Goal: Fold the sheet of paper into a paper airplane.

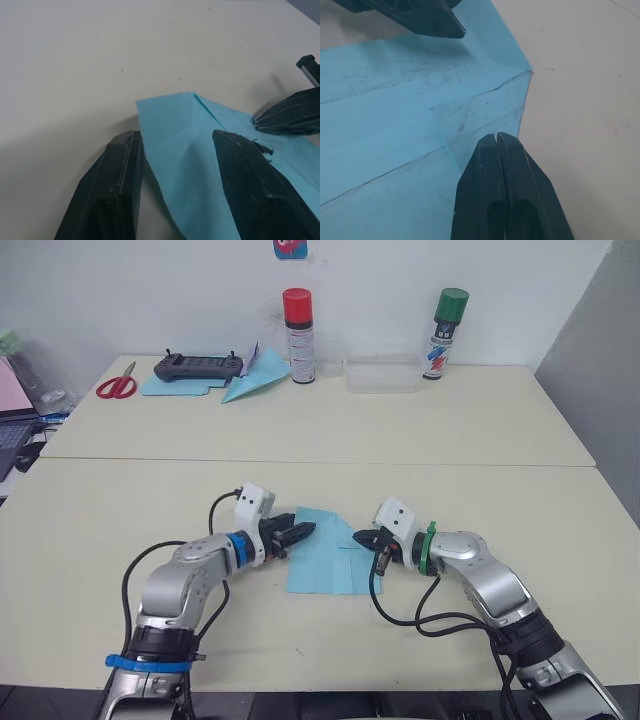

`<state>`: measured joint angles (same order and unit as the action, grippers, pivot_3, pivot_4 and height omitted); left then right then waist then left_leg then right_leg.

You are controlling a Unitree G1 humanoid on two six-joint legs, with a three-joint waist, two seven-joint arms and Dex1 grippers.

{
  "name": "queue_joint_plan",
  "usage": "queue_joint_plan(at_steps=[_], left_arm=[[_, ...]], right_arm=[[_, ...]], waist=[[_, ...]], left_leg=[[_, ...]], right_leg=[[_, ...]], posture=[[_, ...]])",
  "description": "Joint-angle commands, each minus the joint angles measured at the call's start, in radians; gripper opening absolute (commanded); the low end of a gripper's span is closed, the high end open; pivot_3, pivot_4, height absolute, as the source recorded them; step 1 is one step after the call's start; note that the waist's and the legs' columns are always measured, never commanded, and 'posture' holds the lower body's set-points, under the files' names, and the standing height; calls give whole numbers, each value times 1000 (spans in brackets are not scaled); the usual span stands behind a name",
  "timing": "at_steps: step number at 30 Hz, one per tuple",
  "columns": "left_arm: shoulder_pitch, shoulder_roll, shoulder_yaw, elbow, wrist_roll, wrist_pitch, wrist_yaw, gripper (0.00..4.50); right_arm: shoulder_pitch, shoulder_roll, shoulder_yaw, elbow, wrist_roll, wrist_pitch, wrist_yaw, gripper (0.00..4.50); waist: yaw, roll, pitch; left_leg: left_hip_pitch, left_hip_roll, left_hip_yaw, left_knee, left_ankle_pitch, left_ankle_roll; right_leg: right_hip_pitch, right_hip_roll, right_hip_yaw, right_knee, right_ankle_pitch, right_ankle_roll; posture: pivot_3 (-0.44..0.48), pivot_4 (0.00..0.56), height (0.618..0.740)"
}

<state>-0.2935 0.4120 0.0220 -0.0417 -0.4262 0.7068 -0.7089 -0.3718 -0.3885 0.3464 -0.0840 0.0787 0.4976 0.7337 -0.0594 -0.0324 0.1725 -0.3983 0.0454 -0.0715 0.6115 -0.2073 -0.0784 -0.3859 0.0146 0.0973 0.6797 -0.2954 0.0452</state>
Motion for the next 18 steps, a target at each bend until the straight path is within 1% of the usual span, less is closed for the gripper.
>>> queue_joint_plan(at_steps=[1, 6, 11, 14, 18], left_arm=[[-14, 12, -21, -14, -1, -27, -30, 1618], [-13, 24, -40, -30, 10, -50, -45, 21], [-16, 54, -82, -36, 70, -106, -43, 21], [-7, 83, -130, -59, 106, -154, -78, 21], [-15, 101, -170, -59, 148, -199, -92, 21]], right_arm=[[18, -9, 9, 13, -21, 29, -11, 0], [21, -3, 12, 9, -20, 32, -19, 0], [23, 0, 19, 8, -19, 34, -18, 0], [17, 3, 19, 15, -19, 31, -17, 0], [14, 6, 21, 20, -20, 28, -18, 0]], waist=[[0, 0, 0], [0, 0, 0], [0, 0, 0], [0, 0, 0], [0, 0, 0]], left_leg=[[0, 0, 0, 0, 0, 0], [0, 0, 0, 0, 0, 0], [0, 0, 0, 0, 0, 0], [0, 0, 0, 0, 0, 0], [0, 0, 0, 0, 0, 0]], right_leg=[[0, 0, 0, 0, 0, 0], [0, 0, 0, 0, 0, 0], [0, 0, 0, 0, 0, 0], [0, 0, 0, 0, 0, 0], [0, 0, 0, 0, 0, 0]], posture=[[0, 150, 740], [0, 150, 740], [0, 150, 740], [0, 150, 740], [0, 150, 740]])
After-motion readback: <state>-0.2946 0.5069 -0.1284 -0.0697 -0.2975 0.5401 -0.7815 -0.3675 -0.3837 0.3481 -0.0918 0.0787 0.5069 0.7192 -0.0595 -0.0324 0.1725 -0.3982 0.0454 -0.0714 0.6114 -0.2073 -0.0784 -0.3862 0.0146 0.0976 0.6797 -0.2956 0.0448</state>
